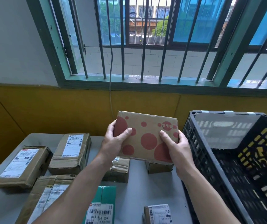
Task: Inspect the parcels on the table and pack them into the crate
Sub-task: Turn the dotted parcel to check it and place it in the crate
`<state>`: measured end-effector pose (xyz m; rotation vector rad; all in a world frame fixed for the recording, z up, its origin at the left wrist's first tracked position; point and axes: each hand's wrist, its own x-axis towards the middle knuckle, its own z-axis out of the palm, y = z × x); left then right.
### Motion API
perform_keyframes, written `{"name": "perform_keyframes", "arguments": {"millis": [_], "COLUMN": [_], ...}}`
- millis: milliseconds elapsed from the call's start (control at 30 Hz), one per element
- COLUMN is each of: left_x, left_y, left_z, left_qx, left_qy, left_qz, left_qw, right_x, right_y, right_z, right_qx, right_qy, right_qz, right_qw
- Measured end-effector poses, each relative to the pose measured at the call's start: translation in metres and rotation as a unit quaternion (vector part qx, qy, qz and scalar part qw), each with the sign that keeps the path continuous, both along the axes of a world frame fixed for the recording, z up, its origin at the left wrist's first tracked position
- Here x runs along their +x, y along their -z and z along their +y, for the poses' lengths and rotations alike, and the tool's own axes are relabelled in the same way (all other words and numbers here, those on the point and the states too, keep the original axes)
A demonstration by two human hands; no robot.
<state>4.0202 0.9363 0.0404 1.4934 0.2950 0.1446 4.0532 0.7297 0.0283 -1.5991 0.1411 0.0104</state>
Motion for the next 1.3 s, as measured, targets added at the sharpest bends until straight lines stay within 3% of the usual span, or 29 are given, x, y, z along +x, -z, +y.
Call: {"name": "perform_keyframes", "arguments": {"millis": [167,467,667,1300], "left_x": [0.000,0.006,0.002,0.004], "left_y": [-0.001,0.002,0.000,-0.008], "left_z": [-0.002,0.001,-0.002,-0.006], "left_qx": [0.025,-0.015,0.038,-0.018], "left_qy": [-0.019,-0.029,-0.033,-0.059], "left_qz": [0.011,0.028,0.038,0.041], "left_qw": [0.999,0.999,0.998,0.997], "right_x": [-0.002,-0.002,-0.002,-0.007], "right_y": [0.001,-0.003,-0.007,-0.017], "right_z": [0.001,-0.002,-0.001,0.006], "right_qx": [0.006,0.003,0.008,0.000], "right_qy": [0.007,0.000,0.009,0.023], "right_qz": [0.010,0.029,0.029,0.009], "right_qw": [1.000,1.000,1.000,1.000]}}
